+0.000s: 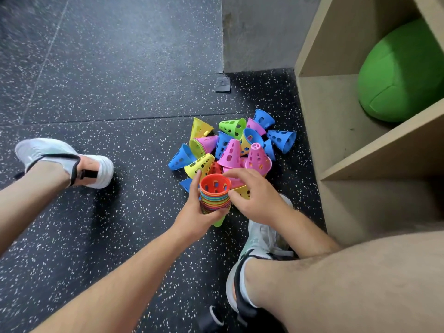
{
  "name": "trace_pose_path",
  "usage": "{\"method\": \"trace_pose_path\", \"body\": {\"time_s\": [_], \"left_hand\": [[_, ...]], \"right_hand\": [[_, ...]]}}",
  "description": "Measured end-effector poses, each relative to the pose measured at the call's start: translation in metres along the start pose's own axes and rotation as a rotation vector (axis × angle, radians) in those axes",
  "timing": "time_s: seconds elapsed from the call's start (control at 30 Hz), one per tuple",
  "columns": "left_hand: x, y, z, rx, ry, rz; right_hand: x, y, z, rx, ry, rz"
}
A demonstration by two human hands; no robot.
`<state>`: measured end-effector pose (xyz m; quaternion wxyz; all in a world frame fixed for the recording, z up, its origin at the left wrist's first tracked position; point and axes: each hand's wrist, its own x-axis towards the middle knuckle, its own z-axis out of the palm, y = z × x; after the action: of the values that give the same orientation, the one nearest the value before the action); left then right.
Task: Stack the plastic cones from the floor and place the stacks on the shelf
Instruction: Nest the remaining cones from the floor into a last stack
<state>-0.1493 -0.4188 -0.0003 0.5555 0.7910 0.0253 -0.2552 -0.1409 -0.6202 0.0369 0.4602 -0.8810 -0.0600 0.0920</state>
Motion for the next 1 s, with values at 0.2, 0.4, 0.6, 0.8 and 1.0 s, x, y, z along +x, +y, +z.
{"method": "trace_pose_path", "body": {"time_s": [0.2, 0.4, 0.6, 0.8, 1.0], "left_hand": [[0.002, 0.001, 0.000, 0.018, -0.016, 0.008], [0.000, 0.003, 0.001, 0.039, -0.018, 0.023], [0.000, 0.005, 0.002, 0.030, -0.011, 0.022], [0.004, 0.003, 0.001, -0.012, -0.018, 0.013], [0.006, 0.003, 0.000, -0.005, -0.030, 0.004]], "right_hand": [[-0.010, 0.039, 0.019, -0.197, 0.104, 0.204], [-0.016, 0.055, 0.034, -0.220, 0.125, 0.238], [-0.017, 0.061, 0.030, -0.148, 0.140, 0.197], [0.002, 0.045, -0.035, -0.010, -0.012, 0.136], [0.017, 0.011, -0.049, 0.246, 0.201, 0.045]]}}
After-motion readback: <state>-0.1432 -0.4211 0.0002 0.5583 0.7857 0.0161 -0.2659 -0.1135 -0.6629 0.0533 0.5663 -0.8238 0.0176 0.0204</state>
